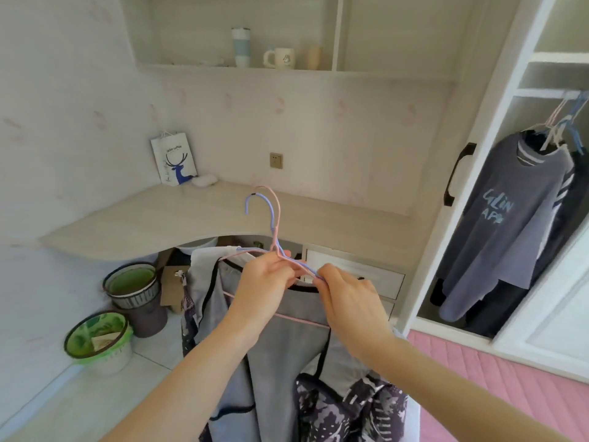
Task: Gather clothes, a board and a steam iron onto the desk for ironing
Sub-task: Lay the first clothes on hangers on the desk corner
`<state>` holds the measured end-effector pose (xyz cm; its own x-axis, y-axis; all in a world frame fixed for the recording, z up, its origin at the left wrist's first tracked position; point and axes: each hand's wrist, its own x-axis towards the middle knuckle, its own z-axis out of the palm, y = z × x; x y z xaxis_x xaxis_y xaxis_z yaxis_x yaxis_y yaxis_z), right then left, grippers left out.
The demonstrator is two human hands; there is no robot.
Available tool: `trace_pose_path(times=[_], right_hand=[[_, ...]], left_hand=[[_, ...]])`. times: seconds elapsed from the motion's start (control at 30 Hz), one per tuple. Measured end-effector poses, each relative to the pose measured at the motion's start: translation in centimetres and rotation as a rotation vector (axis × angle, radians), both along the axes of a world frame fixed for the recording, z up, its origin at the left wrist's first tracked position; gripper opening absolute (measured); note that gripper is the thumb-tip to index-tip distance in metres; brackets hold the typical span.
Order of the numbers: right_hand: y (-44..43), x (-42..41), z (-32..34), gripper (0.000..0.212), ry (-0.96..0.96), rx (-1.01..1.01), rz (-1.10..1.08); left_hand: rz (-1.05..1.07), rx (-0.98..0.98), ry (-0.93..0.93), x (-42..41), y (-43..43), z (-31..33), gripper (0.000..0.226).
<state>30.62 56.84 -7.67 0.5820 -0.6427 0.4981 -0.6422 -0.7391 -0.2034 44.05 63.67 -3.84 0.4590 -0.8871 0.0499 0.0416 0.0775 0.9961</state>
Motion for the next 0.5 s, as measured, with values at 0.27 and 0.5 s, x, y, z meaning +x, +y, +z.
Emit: trace_pose_path(times=[0.27, 0.5], right_hand=[[-2.8, 9.7, 0.9, 0.021, -0.055, -0.016, 0.001], [-5.6, 16.9, 1.2, 0.020, -0.080, 0.037, 0.122]], left_hand=[[0.055, 0.049, 0.186, 14.3, 0.0, -0.4, 0.018], [0.455, -0.022, -0.860, 29.1, 0.8, -4.1, 0.023]])
